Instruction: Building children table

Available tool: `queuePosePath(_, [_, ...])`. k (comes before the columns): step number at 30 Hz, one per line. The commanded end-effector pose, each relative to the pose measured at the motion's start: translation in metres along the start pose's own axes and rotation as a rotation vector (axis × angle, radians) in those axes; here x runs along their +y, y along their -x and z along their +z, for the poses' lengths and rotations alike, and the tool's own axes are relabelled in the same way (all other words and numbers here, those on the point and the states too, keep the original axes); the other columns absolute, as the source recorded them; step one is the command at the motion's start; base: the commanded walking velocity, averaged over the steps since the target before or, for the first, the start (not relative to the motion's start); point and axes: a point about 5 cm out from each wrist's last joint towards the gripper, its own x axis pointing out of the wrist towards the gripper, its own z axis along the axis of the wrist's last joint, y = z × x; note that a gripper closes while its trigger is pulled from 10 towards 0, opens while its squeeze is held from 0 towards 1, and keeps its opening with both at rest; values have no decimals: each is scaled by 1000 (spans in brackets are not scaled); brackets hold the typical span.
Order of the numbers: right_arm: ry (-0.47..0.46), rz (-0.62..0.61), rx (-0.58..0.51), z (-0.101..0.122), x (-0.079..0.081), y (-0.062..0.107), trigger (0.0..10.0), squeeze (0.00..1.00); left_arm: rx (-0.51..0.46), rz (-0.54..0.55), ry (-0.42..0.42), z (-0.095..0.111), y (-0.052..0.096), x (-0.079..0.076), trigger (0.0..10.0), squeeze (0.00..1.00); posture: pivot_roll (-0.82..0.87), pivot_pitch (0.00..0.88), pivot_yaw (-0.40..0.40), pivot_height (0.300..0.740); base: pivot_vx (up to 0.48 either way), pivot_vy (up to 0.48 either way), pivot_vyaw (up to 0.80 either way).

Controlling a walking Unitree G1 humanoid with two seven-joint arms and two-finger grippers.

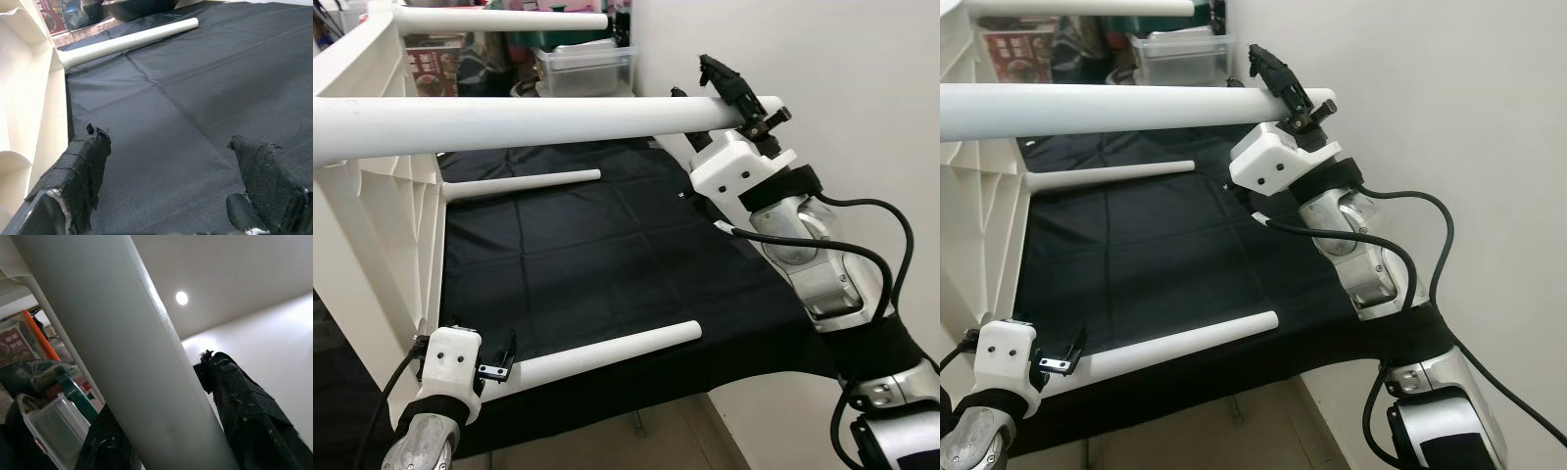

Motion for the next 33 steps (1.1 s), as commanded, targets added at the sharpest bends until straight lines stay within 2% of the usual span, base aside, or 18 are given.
queuePosePath(1, [-85, 16, -21, 10, 12, -3, 0, 0, 16, 13, -27, -4, 1, 6, 10000, 0, 60, 0, -52, 740, 0, 0, 0])
queuePosePath(8, [-100, 72, -33, 15, 19, -8, 0, 0, 20, 17, -35, -4, 3, 8, 10000, 0, 65, 0, -52, 740, 0, 0, 0])
queuePosePath(16, [-49, 144, -34, 10, 16, -17, 0, 0, 18, 24, -51, -2, 4, 13, 10000, 0, 58, 0, -38, 740, 0, 0, 0])
queuePosePath(18, [-35, 183, -11, 1, 12, -22, 0, 0, 28, 14, -86, -1, 8, 23, 10000, 0, 61, 0, -40, 740, 0, 0, 0])
queuePosePath(19, [-35, 183, -11, 1, 12, -22, 0, 0, 28, 14, -86, -1, 8, 23, 10000, 0, 61, 0, -40, 740, 0, 0, 0])
queuePosePath(21, [-43, 215, 32, -8, 10, -25, 0, 0, 32, 3, -134, 3, 13, 39, 10000, 0, 67, 0, -41, 740, 0, 0, 0])
queuePosePath(22, [-43, 215, 32, -8, 10, -25, 0, 0, 32, 3, -134, 3, 13, 39, 10000, 0, 67, 0, -41, 740, 0, 0, 0])
queuePosePath(23, [-89, 237, 84, -15, 12, -25, 0, 0, 32, 4, -163, 6, 14, 49, 10000, 0, 69, 0, -42, 740, 0, 0, 0])
queuePosePath(24, [-89, 237, 84, -15, 12, -25, 0, 0, 32, 4, -163, 6, 14, 49, 10000, 0, 69, 0, -42, 740, 0, 0, 0])
queuePosePath(25, [-123, 253, 131, -22, 15, -24, 0, 0, 28, -5, -200, 13, 15, 60, 10000, 0, 88, 0, -50, 740, 0, 0, 0])
queuePosePath(26, [-123, 253, 131, -22, 15, -24, 0, 0, 28, -5, -200, 13, 15, 60, 10000, 0, 88, 0, -50, 740, 0, 0, 0])
queuePosePath(27, [-192, 275, 194, -30, 21, -20, 0, 0, 22, -23, -244, 20, 16, 70, 10000, 0, 88, 0, -50, 740, 0, 0, 0])
queuePosePath(28, [-192, 275, 194, -30, 21, -20, 0, 0, 22, -23, -244, 20, 16, 70, 10000, 0, 88, 0, -50, 740, 0, 0, 0])
queuePosePath(29, [-262, 306, 262, -37, 32, -14, 0, 0, 19, -61, -299, 29, 17, 80, 10000, 0, 105, 0, -52, 740, 0, 0, 0])
queuePosePath(30, [-262, 306, 262, -37, 32, -14, 0, 0, 19, -61, -299, 29, 17, 80, 10000, 0, 105, 0, -52, 740, 0, 0, 0])
queuePosePath(33, [-463, 396, 455, -51, 68, 11, 0, 0, 20, -188, -456, 57, 14, 106, 10000, 0, 124, 0, -56, 740, 0, 0, 0])
